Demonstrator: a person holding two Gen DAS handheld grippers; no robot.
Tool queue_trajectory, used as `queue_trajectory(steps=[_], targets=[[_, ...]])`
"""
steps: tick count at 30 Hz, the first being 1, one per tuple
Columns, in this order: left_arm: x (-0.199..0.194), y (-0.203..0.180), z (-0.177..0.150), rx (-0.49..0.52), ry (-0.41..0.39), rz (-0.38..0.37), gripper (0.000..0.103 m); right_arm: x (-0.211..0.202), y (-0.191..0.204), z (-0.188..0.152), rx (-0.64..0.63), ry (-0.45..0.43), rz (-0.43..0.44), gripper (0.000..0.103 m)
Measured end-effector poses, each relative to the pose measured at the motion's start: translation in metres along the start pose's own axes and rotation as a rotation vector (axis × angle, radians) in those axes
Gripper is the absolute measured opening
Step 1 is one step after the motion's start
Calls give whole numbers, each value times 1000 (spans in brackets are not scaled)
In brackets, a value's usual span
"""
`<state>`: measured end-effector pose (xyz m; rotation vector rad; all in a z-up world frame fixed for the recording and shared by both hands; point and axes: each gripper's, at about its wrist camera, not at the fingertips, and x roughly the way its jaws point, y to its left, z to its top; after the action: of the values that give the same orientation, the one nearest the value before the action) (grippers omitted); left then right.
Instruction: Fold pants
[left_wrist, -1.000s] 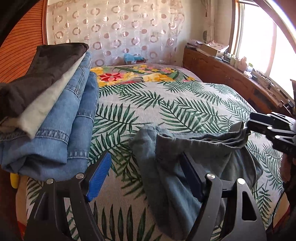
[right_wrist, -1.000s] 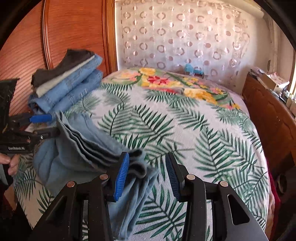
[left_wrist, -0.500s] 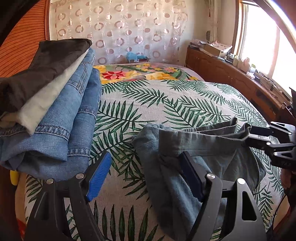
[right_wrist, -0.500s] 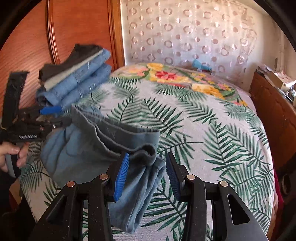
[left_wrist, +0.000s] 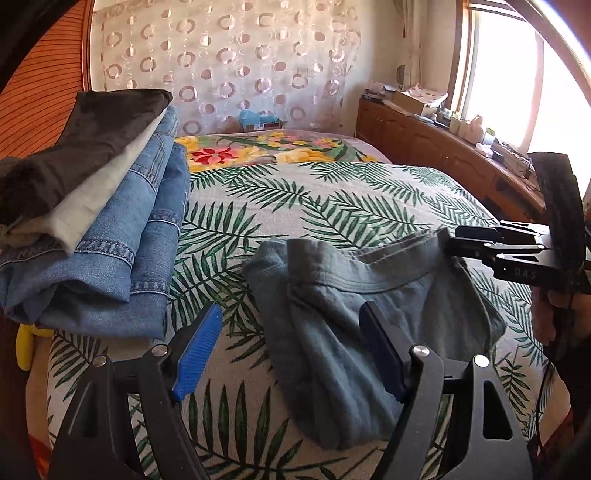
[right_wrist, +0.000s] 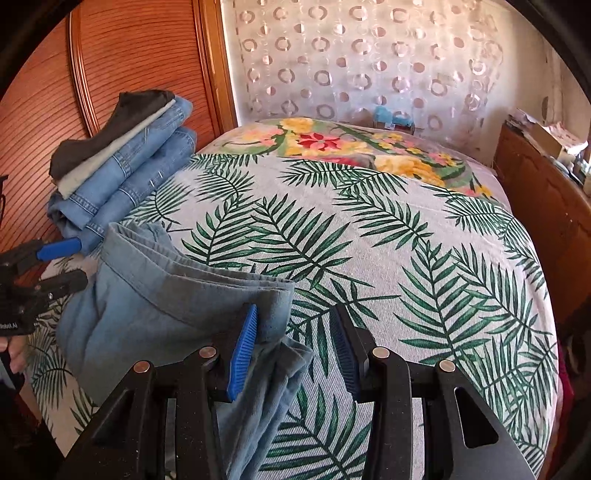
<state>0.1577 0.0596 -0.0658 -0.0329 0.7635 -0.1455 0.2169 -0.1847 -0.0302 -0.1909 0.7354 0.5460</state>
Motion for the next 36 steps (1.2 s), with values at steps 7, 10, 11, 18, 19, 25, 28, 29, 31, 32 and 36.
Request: queue_trajectory(steps=[7, 10, 11, 18, 19, 25, 28, 29, 31, 32, 36], targets=[[-13, -13, -10, 22, -9, -23, 77, -27, 7, -19, -10, -38, 24, 43], [-18, -17, -13, 26, -12, -33, 77, -41, 12, -31, -7, -53, 44, 43], [-20, -19, -14, 28, -13, -35, 77, -46, 14, -35, -6, -55, 50, 43], [-31, -28, -22, 44, -23, -57, 77, -70, 16, -59, 14, -63, 71, 43], [-32, -29, -24, 43, -23, -61, 77, -72, 16, -62, 15, -62, 73, 43], [-37, -30, -45, 37, 0, -109, 58, -84, 18, -81, 33, -46, 90, 43], [-37, -28, -53, 29, 17, -123, 42, -84, 19, -89, 38, -35, 97, 43], [-36, -28, -56, 27, 22, -124, 38, -83, 18, -91, 40, -30, 103, 42], [-33, -26, -59, 24, 31, -121, 33, -80, 18, -93, 42, -18, 108, 36], [-32, -25, -59, 21, 33, -121, 32, -79, 19, -94, 40, -11, 107, 34], [-28, -21, -61, 3, 38, -127, 31, -72, 18, -94, 48, 3, 115, 29]])
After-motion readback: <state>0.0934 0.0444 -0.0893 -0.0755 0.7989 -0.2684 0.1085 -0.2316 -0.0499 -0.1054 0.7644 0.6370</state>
